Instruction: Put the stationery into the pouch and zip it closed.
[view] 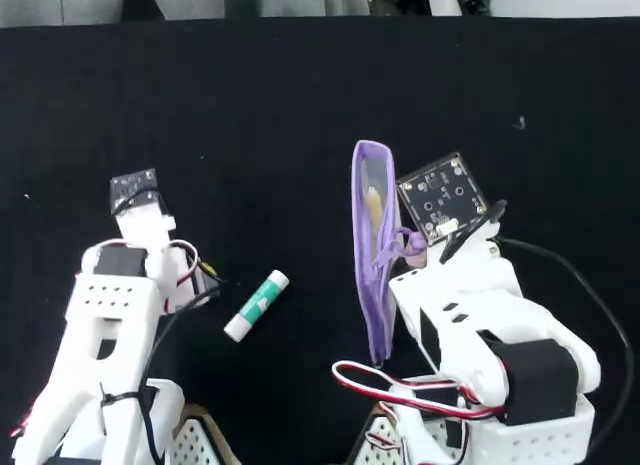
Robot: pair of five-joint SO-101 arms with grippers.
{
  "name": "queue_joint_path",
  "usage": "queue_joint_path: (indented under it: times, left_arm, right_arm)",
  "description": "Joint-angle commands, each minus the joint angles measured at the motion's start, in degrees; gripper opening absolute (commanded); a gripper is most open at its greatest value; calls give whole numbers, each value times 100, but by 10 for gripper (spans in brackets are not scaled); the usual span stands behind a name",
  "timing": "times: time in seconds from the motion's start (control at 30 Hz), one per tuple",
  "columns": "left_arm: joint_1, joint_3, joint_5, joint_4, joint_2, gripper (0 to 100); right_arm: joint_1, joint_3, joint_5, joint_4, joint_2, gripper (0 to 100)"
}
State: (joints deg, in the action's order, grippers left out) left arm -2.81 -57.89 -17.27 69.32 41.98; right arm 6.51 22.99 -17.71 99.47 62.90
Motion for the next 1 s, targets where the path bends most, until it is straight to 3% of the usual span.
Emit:
queue_joint_path:
  times: [0.0,0.27,0.43,0.63,0.97]
  left_arm:
    - [-57,-462,-554,-1380,79,253]
    - [-57,-971,-1275,-2734,70,257]
    - [-286,-945,-1723,-2760,62,257]
    - [-681,-910,-1749,-2769,-97,257]
    - [-664,330,-1785,-2760,-2382,253]
  right_arm:
    - [-62,-4,0,18,22,11]
    - [-62,-4,0,18,22,11]
    - [-62,4,0,26,22,11]
    - [-62,4,0,26,22,11]
    - [-62,4,0,35,22,11]
